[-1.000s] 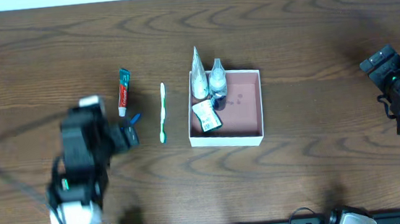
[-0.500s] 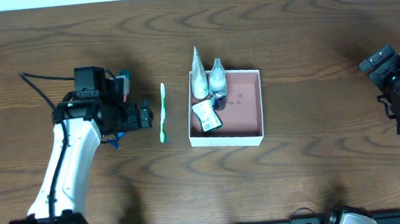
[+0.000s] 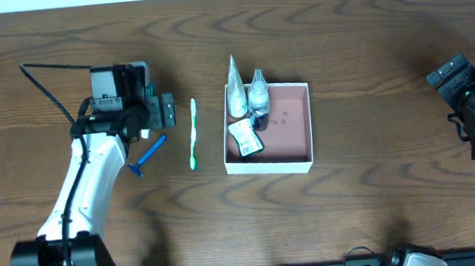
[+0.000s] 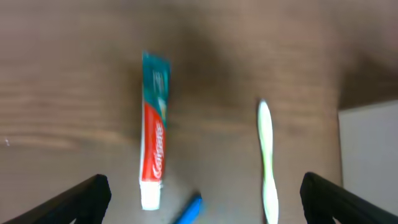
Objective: Pack container
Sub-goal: 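Move the left gripper to the Colgate toothpaste tube and grasp it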
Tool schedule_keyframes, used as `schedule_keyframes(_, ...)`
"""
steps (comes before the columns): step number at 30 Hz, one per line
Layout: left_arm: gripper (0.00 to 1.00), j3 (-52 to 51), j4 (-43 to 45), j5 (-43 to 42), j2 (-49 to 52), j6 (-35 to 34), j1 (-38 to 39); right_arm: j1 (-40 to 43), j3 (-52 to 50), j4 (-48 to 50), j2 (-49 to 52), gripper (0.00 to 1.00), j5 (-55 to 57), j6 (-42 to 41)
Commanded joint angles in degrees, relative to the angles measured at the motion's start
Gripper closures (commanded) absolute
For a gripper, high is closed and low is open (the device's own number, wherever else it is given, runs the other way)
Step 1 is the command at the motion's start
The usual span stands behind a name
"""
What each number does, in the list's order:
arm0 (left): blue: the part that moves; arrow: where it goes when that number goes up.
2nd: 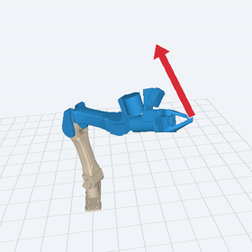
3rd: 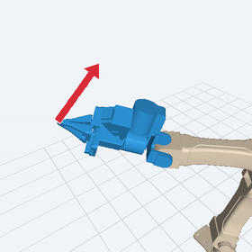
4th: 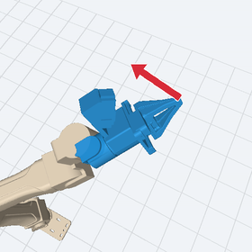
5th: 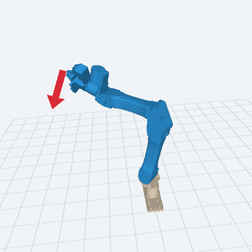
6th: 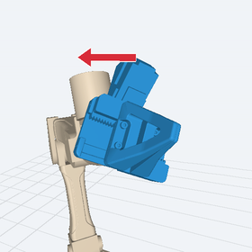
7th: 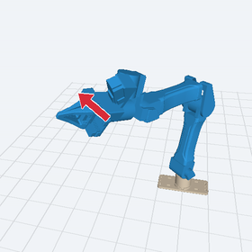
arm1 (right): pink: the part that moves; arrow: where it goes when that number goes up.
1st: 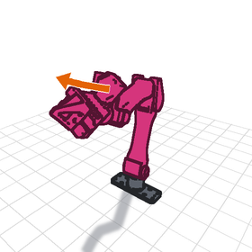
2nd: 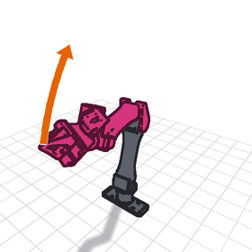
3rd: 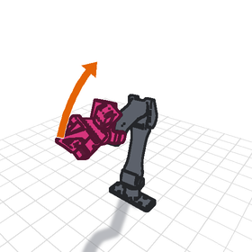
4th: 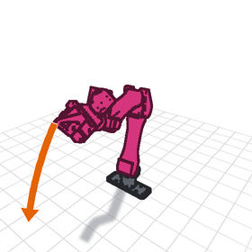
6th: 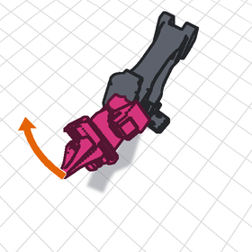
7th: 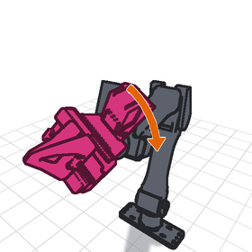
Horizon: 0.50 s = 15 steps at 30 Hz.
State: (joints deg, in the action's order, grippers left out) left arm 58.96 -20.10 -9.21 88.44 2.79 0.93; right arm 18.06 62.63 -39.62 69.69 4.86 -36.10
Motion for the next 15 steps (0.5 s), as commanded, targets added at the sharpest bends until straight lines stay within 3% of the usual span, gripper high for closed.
schedule_keyframes(1,0.02,0.68,2.10,2.27,2.62,-0.44,0.00,0.31,0.37,-0.04,0.02,0.01,0.26,-0.72)
schedule_keyframes(15,0.02,0.68,5.88,2.84,13.57,-0.04,-3.52,0.31,0.37,-0.04,0.02,0.01,0.26,-0.72)
